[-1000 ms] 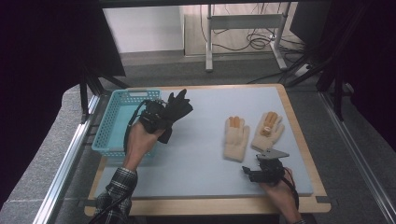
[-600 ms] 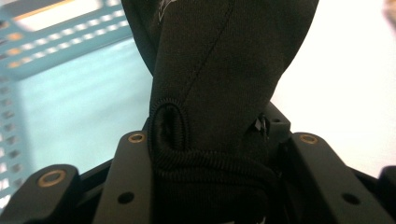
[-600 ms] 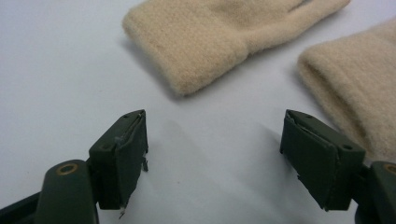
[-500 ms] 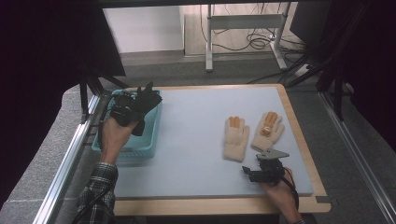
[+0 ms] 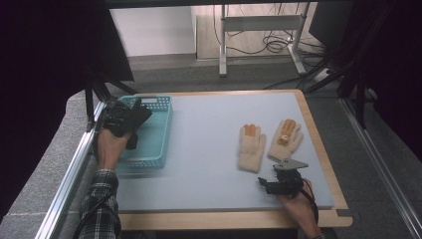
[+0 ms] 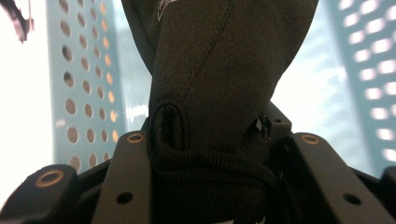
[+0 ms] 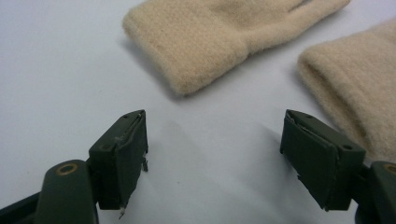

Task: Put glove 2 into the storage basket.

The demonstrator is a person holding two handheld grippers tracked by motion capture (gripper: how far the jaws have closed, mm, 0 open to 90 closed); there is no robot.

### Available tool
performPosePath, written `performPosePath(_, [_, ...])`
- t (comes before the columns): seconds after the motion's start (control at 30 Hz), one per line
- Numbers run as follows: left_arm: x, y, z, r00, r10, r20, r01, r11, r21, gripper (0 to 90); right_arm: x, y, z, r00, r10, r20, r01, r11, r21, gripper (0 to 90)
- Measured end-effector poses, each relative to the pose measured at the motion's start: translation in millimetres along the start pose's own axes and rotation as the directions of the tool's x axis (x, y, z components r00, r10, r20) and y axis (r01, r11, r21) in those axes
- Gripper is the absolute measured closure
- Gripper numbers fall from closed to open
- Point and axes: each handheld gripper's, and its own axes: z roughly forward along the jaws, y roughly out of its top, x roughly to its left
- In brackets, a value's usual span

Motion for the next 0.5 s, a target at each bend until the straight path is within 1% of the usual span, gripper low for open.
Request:
performPosePath(0.03, [4.0, -0.3, 9.0, 0.9999, -0.011, -0.010, 0.011, 0.9995, 0.028, 58.8, 0.0, 0.0, 0.0, 1.0000, 0.000, 0.000, 0.000, 1.000, 0.000, 22.6])
performPosePath(0.07, [4.0, -0.3, 9.0, 0.9999, -0.011, -0.010, 0.011, 0.9995, 0.028, 58.7, 0.0, 0.0, 0.0, 1.0000, 0.000, 0.000, 0.000, 1.000, 0.000, 22.6])
performPosePath(0.1, [7.3, 0.4, 18.3, 0.9996, -0.016, -0.023, 0.017, 0.9978, 0.064, 58.6, 0.1, 0.0, -0.1, 1.0000, 0.001, 0.001, -0.001, 1.000, 0.000, 22.6])
performPosePath(0.17, [9.8, 2.1, 26.4, 0.9991, -0.020, -0.036, 0.023, 0.9952, 0.095, 58.3, 0.0, 0.0, 0.0, 1.0000, 0.001, 0.000, -0.001, 1.000, 0.000, 22.6])
performPosePath(0.2, [9.8, 2.1, 26.4, 0.9991, -0.020, -0.036, 0.023, 0.9952, 0.095, 58.1, 0.0, 0.0, 0.0, 1.0000, 0.001, 0.000, -0.001, 1.000, 0.000, 22.6])
performPosePath(0.27, [12.1, 4.0, 33.5, 0.9989, -0.023, -0.041, 0.027, 0.9933, 0.112, 57.9, 0.1, 0.0, 0.0, 1.0000, 0.000, 0.000, 0.000, 1.000, 0.000, 22.6])
performPosePath(0.3, [14.5, 5.7, 38.6, 0.9981, -0.021, -0.058, 0.029, 0.9912, 0.130, 57.6, 0.1, 0.0, 0.0, 1.0000, 0.000, 0.000, 0.000, 1.000, -0.001, 22.6])
performPosePath(0.33, [14.5, 5.7, 38.6, 0.9981, -0.021, -0.058, 0.029, 0.9912, 0.130, 57.5, 0.1, 0.0, 0.0, 1.0000, 0.001, 0.000, -0.001, 1.000, 0.000, 22.6])
performPosePath(0.37, [17.0, 6.8, 43.2, 0.9970, -0.021, -0.074, 0.032, 0.9890, 0.144, 57.2, 0.1, 0.0, 0.0, 1.0000, 0.001, 0.001, -0.001, 1.000, 0.000, 22.6])
performPosePath(0.43, [19.5, 7.4, 45.6, 0.9969, -0.031, -0.073, 0.042, 0.9885, 0.146, 56.6, 0.1, -0.1, 0.0, 1.0000, 0.000, 0.000, 0.000, 1.000, -0.001, 22.6])
performPosePath(0.47, [19.5, 7.4, 45.6, 0.9969, -0.031, -0.073, 0.042, 0.9885, 0.146, 56.5, 0.1, -0.1, 0.0, 1.0000, 0.000, 0.000, 0.000, 1.000, -0.001, 22.6])
performPosePath(0.5, [19.5, 8.0, 47.7, 0.9970, -0.023, -0.073, 0.034, 0.9879, 0.151, 55.8, 0.1, -0.1, 0.0, 1.0000, 0.000, 0.000, 0.000, 1.000, -0.001, 22.6])
